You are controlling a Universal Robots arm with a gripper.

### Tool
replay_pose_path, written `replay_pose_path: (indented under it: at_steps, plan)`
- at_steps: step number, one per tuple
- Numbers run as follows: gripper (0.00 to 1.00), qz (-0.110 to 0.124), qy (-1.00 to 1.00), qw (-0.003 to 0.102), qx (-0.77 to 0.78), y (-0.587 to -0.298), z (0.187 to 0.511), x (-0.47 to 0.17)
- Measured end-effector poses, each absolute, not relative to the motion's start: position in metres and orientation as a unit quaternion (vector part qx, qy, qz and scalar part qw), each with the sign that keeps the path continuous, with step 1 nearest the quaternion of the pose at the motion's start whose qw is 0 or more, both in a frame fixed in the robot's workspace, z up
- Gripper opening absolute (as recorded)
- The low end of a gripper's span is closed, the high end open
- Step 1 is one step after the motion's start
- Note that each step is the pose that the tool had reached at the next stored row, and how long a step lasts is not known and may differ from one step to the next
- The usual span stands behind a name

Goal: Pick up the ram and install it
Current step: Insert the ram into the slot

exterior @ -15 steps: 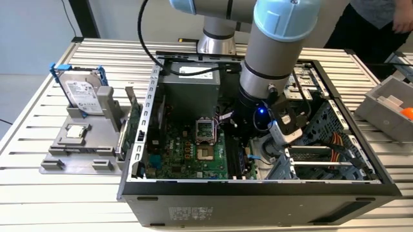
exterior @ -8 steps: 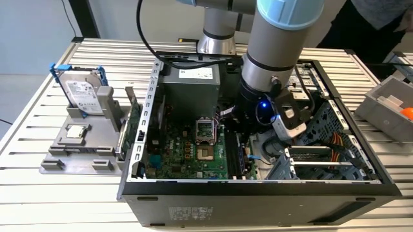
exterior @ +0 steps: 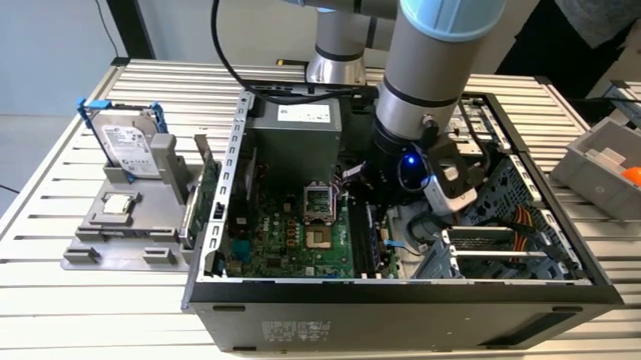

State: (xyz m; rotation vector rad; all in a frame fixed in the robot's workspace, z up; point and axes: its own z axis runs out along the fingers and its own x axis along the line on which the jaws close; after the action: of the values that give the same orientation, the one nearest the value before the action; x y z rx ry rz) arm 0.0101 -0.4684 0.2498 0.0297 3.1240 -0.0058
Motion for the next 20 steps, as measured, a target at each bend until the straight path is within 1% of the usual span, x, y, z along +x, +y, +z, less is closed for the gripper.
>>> replay_pose_path:
  at_steps: [16, 20]
  plan:
    - [0.0, -0.002, 1.0, 0.009, 0.009, -0.4684, 0.2577, 0.0102]
    - [0.0, 0.008, 1.0, 0.009, 0.009, -0.4684, 0.2579, 0.0102]
